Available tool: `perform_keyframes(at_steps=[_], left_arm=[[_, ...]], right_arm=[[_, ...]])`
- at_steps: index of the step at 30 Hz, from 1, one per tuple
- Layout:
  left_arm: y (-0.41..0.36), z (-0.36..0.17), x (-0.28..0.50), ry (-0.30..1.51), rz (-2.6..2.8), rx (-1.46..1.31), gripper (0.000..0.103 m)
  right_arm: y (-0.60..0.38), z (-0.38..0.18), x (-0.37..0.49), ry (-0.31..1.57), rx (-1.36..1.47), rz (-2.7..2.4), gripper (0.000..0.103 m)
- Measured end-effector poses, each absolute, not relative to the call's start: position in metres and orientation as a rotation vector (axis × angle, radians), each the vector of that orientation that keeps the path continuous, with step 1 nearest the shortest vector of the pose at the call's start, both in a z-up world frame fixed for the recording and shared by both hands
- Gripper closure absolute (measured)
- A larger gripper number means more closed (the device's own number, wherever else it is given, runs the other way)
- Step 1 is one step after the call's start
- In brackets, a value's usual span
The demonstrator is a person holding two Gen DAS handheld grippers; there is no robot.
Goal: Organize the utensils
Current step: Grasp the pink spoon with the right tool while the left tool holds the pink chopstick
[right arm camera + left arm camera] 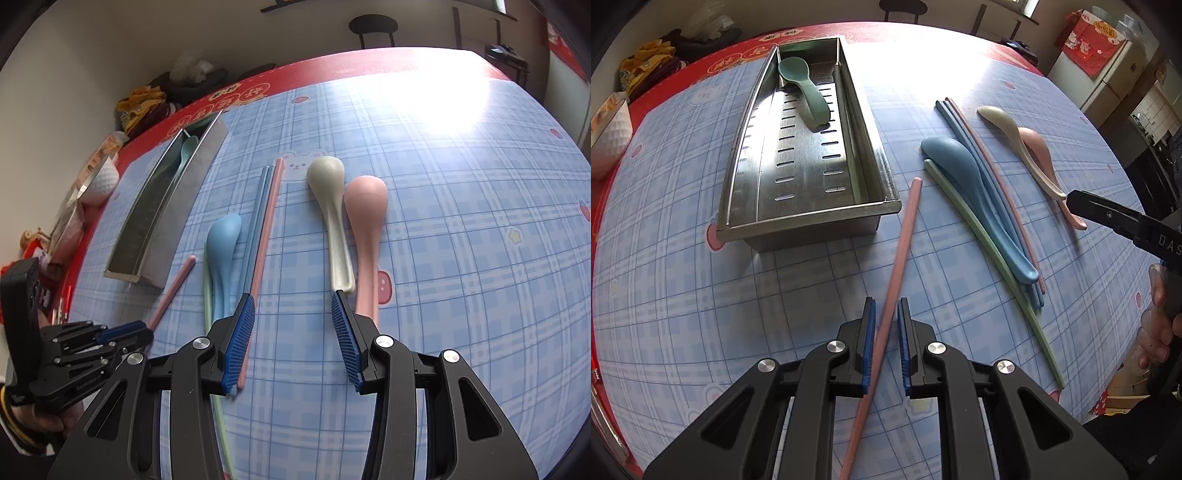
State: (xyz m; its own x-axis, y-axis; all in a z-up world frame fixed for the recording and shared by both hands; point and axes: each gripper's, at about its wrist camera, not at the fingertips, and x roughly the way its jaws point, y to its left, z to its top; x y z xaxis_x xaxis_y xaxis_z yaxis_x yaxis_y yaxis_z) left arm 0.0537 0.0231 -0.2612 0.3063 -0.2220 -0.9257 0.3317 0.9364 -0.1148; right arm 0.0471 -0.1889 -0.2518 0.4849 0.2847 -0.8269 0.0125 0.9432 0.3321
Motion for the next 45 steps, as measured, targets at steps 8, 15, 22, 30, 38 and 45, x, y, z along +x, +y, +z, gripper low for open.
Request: perform_keyframes(at_steps=[8, 15, 22, 30, 38, 45], left_arm=[[0.030, -0.262, 0.052, 1.186, -0.355, 0.080, 0.097], [0.031, -0.263, 0.053, 1.188, -0.361, 0.067, 0.097], [0.037, -0.264, 0.053, 1.180, -0.374, 0.017, 0.097], [0.036, -0.264, 0.051, 1.165, -0.380, 0.026, 0.096], [0.037, -0.264, 0.051, 1.166, -0.382, 0.022, 0.096], [0.037, -0.263, 0.051, 1.165, -0.382, 0.023, 0.095]], right_arm=[[-0.209, -0.264, 0.053, 1.055, 0.325, 0.135, 0.084], [-0.226, -0.260, 0.066, 1.063, 0.314, 0.086, 0.089], [-0.242, -0.269, 0.088, 1.068, 0.329, 0.063, 0.089], [-0.234, -0.274, 0.104, 1.058, 0.339, 0.075, 0.087], [-0.228, -0.276, 0.112, 1.064, 0.364, 0.094, 0.087], [-0.218, -0.278, 0.119, 1.073, 0.342, 0.101, 0.086]])
